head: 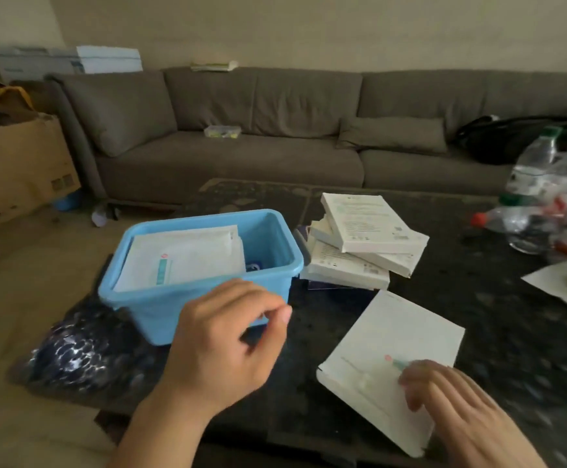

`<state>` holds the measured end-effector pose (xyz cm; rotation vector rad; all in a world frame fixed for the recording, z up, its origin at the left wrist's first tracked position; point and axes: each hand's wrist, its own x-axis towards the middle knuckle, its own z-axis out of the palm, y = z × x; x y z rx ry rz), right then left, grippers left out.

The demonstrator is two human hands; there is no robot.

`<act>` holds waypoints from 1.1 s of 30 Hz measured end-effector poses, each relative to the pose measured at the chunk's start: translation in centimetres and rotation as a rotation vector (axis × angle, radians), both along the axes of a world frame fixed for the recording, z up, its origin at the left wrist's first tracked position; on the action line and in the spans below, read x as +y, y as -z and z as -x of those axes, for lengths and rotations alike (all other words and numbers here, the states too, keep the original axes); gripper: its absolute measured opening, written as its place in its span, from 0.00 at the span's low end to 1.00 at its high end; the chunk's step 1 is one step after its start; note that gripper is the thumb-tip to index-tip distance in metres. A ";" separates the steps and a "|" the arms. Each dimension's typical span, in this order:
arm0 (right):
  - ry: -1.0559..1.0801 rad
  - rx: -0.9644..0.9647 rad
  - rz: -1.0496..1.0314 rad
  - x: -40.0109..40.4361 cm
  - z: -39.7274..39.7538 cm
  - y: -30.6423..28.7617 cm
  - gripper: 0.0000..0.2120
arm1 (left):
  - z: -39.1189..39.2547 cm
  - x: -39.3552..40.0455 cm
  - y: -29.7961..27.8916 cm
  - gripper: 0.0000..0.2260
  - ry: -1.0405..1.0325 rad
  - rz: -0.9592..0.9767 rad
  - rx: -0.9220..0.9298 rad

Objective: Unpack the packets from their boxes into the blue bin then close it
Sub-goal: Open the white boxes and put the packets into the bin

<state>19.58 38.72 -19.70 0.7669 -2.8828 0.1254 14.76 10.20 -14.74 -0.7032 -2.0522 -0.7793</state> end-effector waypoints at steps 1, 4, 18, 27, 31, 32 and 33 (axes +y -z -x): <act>-0.011 0.020 0.041 0.0 -0.1 0.2 0.17 | -0.5 1.0 0.4 0.13 0.070 0.017 0.038; -0.006 0.066 0.210 0.0 -0.1 -0.3 0.10 | -1.9 3.6 1.6 0.11 0.222 -0.006 0.109; 0.340 0.114 1.068 0.8 2.5 -4.8 0.16 | 0.3 11.1 3.4 0.14 0.181 0.216 -0.173; 0.383 0.067 1.124 0.9 2.4 -5.0 0.16 | 0.9 12.1 3.7 0.09 0.154 0.353 -0.048; 0.406 0.002 1.185 0.8 1.9 -5.4 0.18 | 0.7 11.2 3.3 0.02 0.165 0.253 0.196; 0.407 -0.023 1.204 0.9 1.8 -5.4 0.18 | 0.5 10.8 3.1 0.01 0.182 0.225 0.247; 0.405 -0.045 1.212 1.0 1.7 -5.5 0.19 | 0.4 10.3 2.9 0.02 0.205 0.191 0.282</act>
